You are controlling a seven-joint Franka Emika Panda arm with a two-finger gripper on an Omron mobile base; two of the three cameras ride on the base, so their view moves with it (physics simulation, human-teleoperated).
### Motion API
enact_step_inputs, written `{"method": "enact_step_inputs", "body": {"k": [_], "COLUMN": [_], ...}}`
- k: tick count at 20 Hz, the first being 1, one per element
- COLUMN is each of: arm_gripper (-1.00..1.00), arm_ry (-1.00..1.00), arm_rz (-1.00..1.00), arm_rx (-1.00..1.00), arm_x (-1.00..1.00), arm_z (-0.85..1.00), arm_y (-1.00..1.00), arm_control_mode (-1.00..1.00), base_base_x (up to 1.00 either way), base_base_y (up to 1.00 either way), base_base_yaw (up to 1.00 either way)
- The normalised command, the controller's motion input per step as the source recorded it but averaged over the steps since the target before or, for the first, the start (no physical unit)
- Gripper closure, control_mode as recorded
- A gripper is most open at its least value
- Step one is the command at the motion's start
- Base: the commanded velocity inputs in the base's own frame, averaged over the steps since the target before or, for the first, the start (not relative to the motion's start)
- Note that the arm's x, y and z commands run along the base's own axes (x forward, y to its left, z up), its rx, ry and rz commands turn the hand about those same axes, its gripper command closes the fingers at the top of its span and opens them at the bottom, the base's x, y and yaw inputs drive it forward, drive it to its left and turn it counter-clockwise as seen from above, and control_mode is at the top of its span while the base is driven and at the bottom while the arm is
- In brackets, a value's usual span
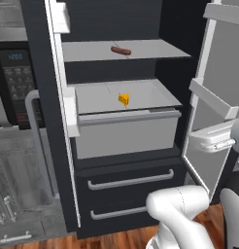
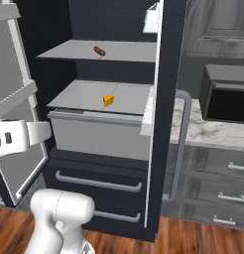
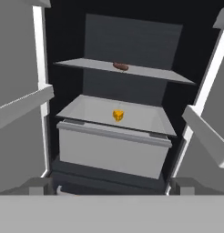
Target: Retrieve the sausage and cheese from the fridge and place them on the cutting board on the counter.
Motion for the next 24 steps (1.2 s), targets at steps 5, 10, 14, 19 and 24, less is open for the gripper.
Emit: {"method": "enact_step_inputs", "body": {"k": [5, 10, 14, 19, 24], "arm_gripper": [-1.0, -1.0, -1.0, -1.0, -1.0], "arm_ry": [0.0, 0.0, 0.0, 0.0, 0.0], "arm_rz": [0.0, 0.0, 0.0, 0.0, 0.0], "arm_rx": [0.0, 0.0, 0.0, 0.0, 0.0], "arm_x": [0.0, 0.0, 0.0, 0.0, 0.0], "arm_z": [0.0, 0.0, 0.0, 0.0, 0.0], "arm_y": [0.0, 0.0, 0.0, 0.0, 0.0], "arm_control_mode": [1.0, 1.0, 1.0, 1.0, 1.0], "base_base_x": [0.51, 0.79, 0.84, 0.8, 0.74], "base_base_y": [0.0, 0.0, 0.0, 0.0, 0.0], "base_base_yaw": [-0.02, -0.02, -0.02, -0.05, -0.06]}}
